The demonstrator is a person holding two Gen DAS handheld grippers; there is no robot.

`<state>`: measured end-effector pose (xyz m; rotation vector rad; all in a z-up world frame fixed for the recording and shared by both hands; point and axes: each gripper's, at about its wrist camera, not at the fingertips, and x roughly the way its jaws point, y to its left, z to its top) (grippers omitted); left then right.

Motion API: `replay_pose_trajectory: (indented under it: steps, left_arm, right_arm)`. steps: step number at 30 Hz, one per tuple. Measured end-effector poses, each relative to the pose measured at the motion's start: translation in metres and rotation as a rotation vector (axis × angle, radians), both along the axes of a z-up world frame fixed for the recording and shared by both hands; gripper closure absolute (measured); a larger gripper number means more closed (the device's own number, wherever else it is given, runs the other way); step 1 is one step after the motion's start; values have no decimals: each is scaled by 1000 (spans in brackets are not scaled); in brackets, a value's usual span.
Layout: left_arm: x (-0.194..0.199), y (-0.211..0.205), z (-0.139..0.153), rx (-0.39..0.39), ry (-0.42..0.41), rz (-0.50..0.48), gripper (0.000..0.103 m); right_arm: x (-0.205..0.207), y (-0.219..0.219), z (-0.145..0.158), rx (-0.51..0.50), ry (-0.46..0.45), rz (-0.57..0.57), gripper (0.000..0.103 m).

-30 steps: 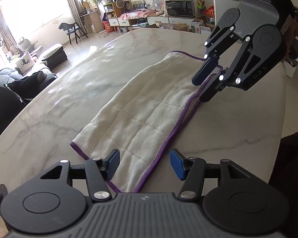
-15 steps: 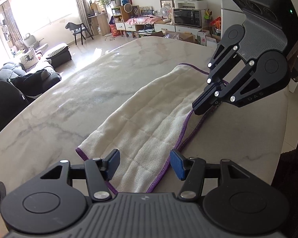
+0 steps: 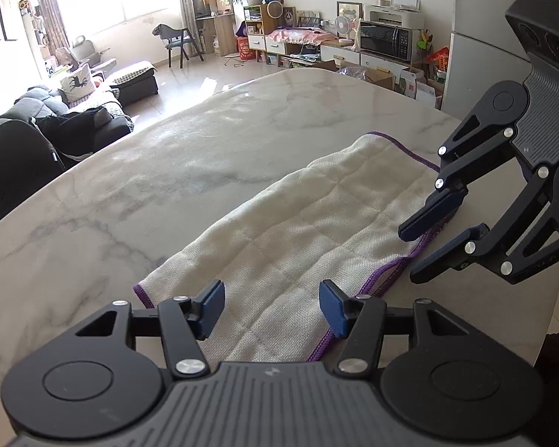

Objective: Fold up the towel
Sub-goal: 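Open both grippers and move them to the folded towel's end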

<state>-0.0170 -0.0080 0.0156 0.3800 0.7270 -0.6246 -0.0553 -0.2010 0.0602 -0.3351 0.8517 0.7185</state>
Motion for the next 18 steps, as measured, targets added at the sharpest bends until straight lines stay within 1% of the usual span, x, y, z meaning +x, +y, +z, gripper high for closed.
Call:
replay_pose_trajectory:
  steps: [2, 4, 6, 8, 9, 12, 15, 18]
  left_arm:
    - [5, 3, 3, -27, 3, 46, 46]
    - [11, 4, 5, -57, 18, 97, 46]
    - [14, 4, 6, -95, 44, 105, 46]
    - [10, 1, 7, -117, 49, 70, 46]
    - [6, -2, 6, -112, 40, 43, 46]
    - [-7, -12, -2, -63, 6, -25, 46]
    - [-19, -14, -13, -38, -28, -90, 46]
    - [-32, -10, -27, -22, -91, -132, 46]
  right_arm:
    - [5, -6, 4, 34, -11, -53, 70]
    - [13, -11, 5, 75, -20, -138, 73]
    - [20, -12, 2, 112, -10, -199, 83]
    - [21, -7, -4, 119, -5, -204, 86]
    - [20, -4, -6, 114, -8, -198, 88]
    - [11, 6, -15, 90, -34, -155, 91]
    - [1, 11, -26, 65, -66, -116, 92]
    - [-6, 4, -33, 77, -116, -85, 92]
